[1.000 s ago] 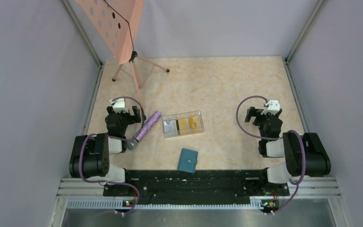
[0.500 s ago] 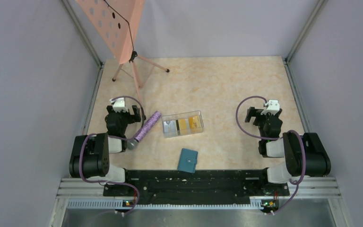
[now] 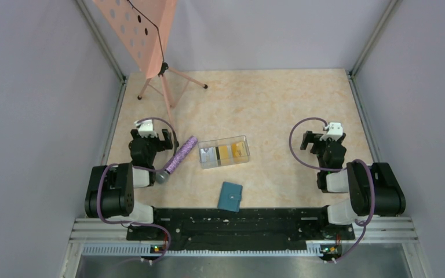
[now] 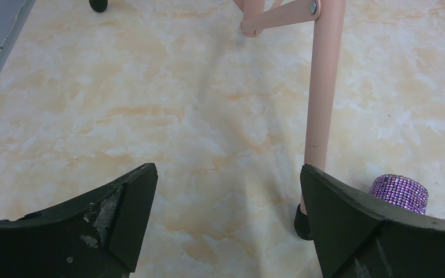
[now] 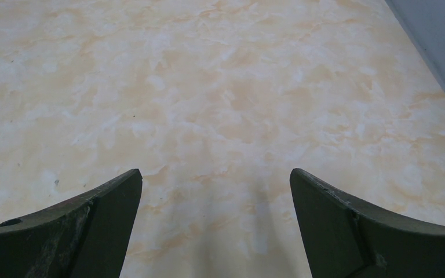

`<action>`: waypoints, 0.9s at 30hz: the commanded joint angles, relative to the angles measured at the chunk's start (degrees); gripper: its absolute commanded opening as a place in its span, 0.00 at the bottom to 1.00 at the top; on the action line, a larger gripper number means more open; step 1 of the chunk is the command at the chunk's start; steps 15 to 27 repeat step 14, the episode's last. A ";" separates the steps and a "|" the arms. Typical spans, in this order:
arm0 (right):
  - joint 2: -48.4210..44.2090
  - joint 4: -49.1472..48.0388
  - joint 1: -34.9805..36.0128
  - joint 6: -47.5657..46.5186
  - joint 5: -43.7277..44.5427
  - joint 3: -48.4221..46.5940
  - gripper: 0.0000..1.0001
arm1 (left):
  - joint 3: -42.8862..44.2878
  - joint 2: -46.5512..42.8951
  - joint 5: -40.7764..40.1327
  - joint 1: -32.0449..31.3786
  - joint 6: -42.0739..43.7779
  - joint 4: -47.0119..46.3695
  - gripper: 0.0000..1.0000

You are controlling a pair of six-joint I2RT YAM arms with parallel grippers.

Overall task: Put the credit cards into the card holder
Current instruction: Reset both arms

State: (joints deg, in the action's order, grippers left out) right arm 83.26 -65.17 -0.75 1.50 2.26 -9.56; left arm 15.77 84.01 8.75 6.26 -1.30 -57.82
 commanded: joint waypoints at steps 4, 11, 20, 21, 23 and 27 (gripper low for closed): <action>0.21 -3.56 0.32 -0.36 -0.19 -1.45 0.99 | 1.70 -0.40 0.57 -0.09 0.77 -1.69 0.99; 0.21 -3.56 0.33 -0.38 -0.19 -1.51 0.99 | 1.84 -0.21 0.64 -0.11 0.77 -1.58 0.99; 0.23 -3.56 0.38 -0.44 -0.22 -1.49 0.99 | 1.53 -0.49 0.61 -0.11 0.77 -1.87 0.99; 0.23 -3.56 0.38 -0.44 -0.22 -1.49 0.99 | 1.53 -0.49 0.61 -0.11 0.77 -1.87 0.99; 0.23 -3.56 0.38 -0.44 -0.22 -1.49 0.99 | 1.53 -0.49 0.61 -0.11 0.77 -1.87 0.99; 0.23 -3.56 0.38 -0.44 -0.22 -1.49 0.99 | 1.53 -0.49 0.61 -0.11 0.77 -1.87 0.99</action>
